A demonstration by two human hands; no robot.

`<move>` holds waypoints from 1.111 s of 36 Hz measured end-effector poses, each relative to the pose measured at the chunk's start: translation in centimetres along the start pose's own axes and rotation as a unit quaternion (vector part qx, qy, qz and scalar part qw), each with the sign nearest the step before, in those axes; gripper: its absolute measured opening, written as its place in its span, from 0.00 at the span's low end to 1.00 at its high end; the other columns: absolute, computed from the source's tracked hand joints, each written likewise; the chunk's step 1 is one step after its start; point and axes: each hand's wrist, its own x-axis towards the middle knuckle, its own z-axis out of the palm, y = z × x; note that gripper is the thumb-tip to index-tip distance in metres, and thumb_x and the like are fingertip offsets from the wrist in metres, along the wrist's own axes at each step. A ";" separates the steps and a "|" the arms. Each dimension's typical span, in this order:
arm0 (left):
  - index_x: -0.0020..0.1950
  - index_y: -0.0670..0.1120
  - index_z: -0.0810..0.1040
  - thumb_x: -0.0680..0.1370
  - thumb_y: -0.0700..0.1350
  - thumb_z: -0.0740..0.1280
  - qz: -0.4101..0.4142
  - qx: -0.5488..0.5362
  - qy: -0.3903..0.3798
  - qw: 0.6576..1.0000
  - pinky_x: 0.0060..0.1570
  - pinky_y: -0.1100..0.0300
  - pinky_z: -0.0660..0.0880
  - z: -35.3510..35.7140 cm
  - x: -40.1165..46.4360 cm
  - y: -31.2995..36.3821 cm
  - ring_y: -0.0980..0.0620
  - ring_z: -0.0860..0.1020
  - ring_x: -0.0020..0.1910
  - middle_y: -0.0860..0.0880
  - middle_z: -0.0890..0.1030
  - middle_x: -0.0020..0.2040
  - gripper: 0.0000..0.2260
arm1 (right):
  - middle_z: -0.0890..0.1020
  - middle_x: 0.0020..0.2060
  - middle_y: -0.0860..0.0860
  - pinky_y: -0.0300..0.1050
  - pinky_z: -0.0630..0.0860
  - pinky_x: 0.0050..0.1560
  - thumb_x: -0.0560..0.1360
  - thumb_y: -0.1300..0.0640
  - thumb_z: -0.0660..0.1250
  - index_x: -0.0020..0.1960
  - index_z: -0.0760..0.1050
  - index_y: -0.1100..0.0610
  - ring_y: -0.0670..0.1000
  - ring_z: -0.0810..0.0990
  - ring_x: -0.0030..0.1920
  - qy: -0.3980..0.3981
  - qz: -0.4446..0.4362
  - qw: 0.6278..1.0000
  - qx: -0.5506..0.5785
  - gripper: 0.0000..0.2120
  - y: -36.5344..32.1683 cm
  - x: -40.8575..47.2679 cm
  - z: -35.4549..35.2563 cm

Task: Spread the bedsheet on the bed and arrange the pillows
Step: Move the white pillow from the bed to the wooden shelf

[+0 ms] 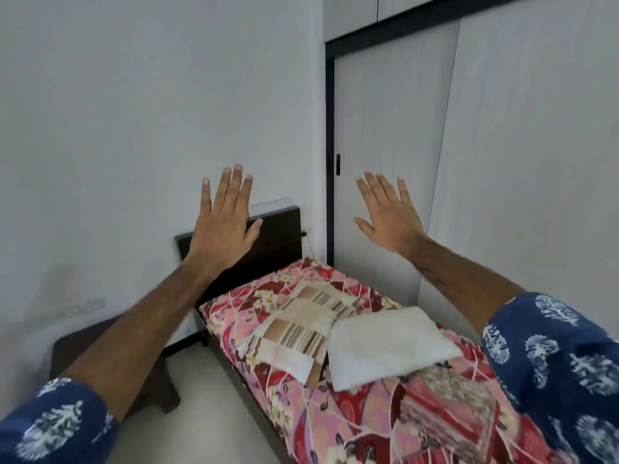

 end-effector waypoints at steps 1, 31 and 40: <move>0.82 0.41 0.48 0.83 0.58 0.52 -0.008 0.007 -0.012 1.000 0.77 0.36 0.46 0.5 -0.3 -0.1 0.42 0.44 0.82 0.40 0.46 0.83 0.33 | 0.52 0.81 0.58 0.68 0.50 0.77 0.81 0.37 0.51 0.82 0.46 0.57 0.60 0.53 0.81 -0.015 0.002 1.000 0.001 0.38 -0.8 -0.2 0.5; 0.82 0.45 0.49 0.82 0.61 0.52 0.085 -0.148 -0.275 0.946 0.77 0.39 0.39 37.6 0.4 9.2 0.43 0.49 0.82 0.43 0.51 0.83 0.33 | 0.48 0.82 0.56 0.67 0.46 0.78 0.82 0.41 0.57 0.82 0.42 0.56 0.58 0.49 0.81 -0.316 0.196 0.925 0.084 0.38 0.7 -6.4 36.2; 0.82 0.44 0.51 0.82 0.58 0.58 0.153 -0.230 -0.295 0.915 0.77 0.40 0.42 49.1 4.0 11.7 0.42 0.51 0.82 0.41 0.54 0.82 0.34 | 0.45 0.82 0.56 0.65 0.43 0.79 0.83 0.41 0.54 0.82 0.40 0.56 0.57 0.46 0.82 -0.371 0.266 0.889 0.050 0.38 1.2 -6.2 42.1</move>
